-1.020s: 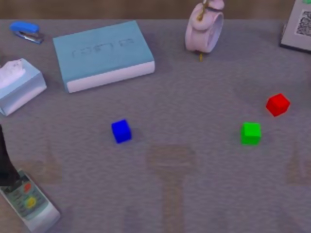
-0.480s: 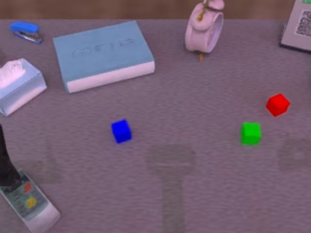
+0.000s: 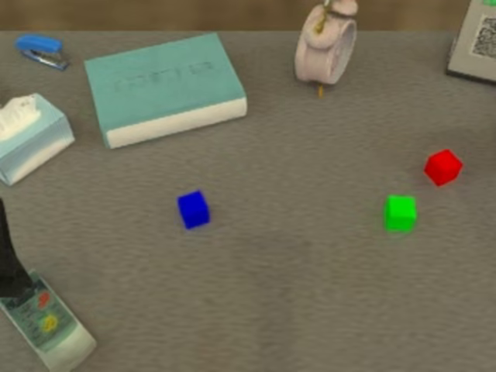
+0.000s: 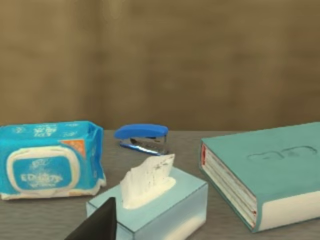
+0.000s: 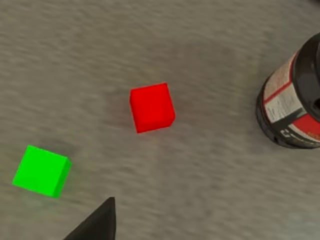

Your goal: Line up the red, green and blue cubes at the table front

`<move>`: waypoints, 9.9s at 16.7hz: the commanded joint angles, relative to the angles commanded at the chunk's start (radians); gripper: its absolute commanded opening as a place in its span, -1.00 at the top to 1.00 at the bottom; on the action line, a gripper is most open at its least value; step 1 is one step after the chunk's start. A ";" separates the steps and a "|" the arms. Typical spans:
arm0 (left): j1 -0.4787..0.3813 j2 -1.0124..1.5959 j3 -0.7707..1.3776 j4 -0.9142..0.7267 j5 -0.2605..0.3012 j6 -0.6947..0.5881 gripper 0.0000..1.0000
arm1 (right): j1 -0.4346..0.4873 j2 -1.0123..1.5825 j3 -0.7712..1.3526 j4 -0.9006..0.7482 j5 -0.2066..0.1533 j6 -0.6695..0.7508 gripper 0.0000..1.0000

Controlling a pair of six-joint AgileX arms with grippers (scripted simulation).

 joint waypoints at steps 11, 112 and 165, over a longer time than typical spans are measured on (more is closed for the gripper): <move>0.000 0.000 0.000 0.000 0.000 0.000 -1.00 | 0.055 0.923 0.796 -0.504 0.003 -0.130 -1.00; 0.000 0.000 0.000 0.000 0.000 0.000 -1.00 | 0.944 1.054 0.756 -0.362 0.035 1.223 0.70; 0.000 0.000 0.000 0.000 0.000 0.000 -1.00 | 0.273 0.779 0.510 -0.410 -0.001 0.610 -1.00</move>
